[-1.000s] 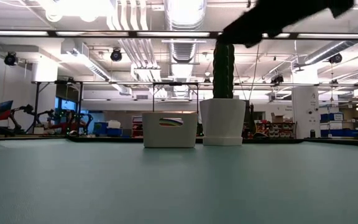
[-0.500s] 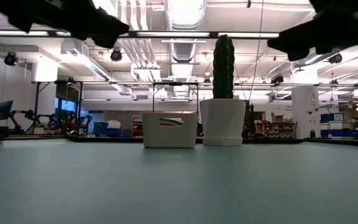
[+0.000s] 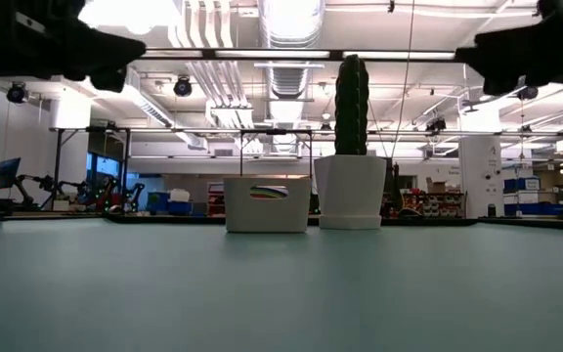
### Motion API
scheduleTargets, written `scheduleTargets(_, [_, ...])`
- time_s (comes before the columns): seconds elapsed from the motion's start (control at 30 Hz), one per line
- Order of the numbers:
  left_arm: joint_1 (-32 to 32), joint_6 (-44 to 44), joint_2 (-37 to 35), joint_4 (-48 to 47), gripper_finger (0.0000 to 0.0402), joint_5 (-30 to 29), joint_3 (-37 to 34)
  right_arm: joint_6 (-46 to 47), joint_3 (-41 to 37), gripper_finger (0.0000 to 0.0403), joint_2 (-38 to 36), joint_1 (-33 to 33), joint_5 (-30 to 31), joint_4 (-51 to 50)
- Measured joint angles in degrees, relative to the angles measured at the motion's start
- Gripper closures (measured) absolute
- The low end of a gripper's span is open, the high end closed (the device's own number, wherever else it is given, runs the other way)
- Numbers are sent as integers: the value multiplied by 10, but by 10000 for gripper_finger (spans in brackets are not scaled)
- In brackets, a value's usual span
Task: Nest measuring cups in basket
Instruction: Return to Home Position
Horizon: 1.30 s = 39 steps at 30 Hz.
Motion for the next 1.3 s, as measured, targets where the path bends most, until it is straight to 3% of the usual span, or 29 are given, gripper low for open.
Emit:
scheduleTargets(0.27, [1,-15,-159,-1,402,0,-81,-60,-1,202,-76,0,0,-69])
scheduleTargets(0.5, [1,-19,-240,-58,402,-15,-83,-112,-10,202,-107,0,-8,-100])
scheduleTargets(1.0, [1,-19,-241,-81,402,-16,-80,-17,-10,202,-100,-1,-22,-146])
scheduleTargets(1.3, [1,-19,-236,-80,402,-16,-77,-15,-10,202,-91,-1,-21,-145])
